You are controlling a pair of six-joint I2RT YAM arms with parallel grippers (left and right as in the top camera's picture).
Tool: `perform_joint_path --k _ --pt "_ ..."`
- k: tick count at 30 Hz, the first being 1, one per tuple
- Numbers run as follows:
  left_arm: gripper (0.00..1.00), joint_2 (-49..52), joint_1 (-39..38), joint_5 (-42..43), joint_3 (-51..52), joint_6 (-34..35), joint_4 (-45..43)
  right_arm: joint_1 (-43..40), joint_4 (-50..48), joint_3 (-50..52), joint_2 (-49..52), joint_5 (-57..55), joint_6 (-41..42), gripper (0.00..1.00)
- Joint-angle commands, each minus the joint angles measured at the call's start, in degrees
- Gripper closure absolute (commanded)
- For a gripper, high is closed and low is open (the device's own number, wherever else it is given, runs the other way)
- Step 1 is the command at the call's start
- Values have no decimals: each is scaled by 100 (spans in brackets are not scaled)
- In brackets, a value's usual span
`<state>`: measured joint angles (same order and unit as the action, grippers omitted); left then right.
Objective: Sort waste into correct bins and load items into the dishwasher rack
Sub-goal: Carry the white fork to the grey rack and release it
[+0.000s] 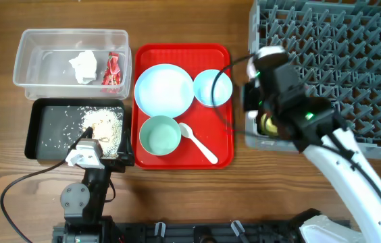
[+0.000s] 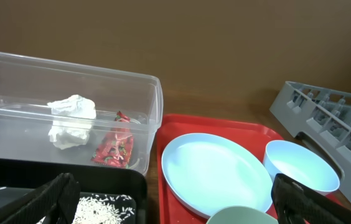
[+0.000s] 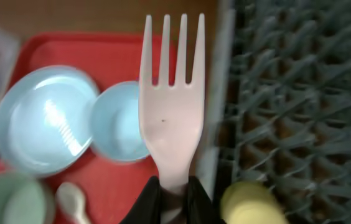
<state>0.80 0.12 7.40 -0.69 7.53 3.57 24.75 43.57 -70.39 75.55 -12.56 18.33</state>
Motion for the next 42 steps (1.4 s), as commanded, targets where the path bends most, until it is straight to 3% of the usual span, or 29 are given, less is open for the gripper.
perform_joint_path --k 1,5,11,12,13,14,18,22,29,35,42 --pt "0 -42 42 48 37 -111 7 -632 -461 -26 433 -151 118 95" --pt "0 -42 42 48 37 -111 7 -1165 -1049 -26 1038 413 136 96" --pt "0 -42 42 48 37 -111 7 -1309 -1488 -26 1921 647 -146 95" --pt "0 -42 42 48 37 -114 7 -1298 -1543 -26 1974 706 -396 85" --pt "0 -42 42 48 37 -111 7 -1296 -1547 -28 1971 723 -509 67" --pt "0 -42 42 48 37 -111 7 -1292 -1456 -90 1926 793 -542 55" --pt "0 -42 42 48 37 -111 7 -1244 -708 -490 1604 1464 -619 43" --pt "0 -42 42 48 37 -114 7 -841 76 -590 994 2277 -636 42" --pt "0 -42 42 48 37 -111 7 772 994 -487 848 2197 -778 44" --pt "0 -42 42 48 37 -114 7 2074 428 245 1318 1235 -763 46" --pt "0 -42 42 48 37 -111 7 2168 -555 874 2096 1209 -957 46"
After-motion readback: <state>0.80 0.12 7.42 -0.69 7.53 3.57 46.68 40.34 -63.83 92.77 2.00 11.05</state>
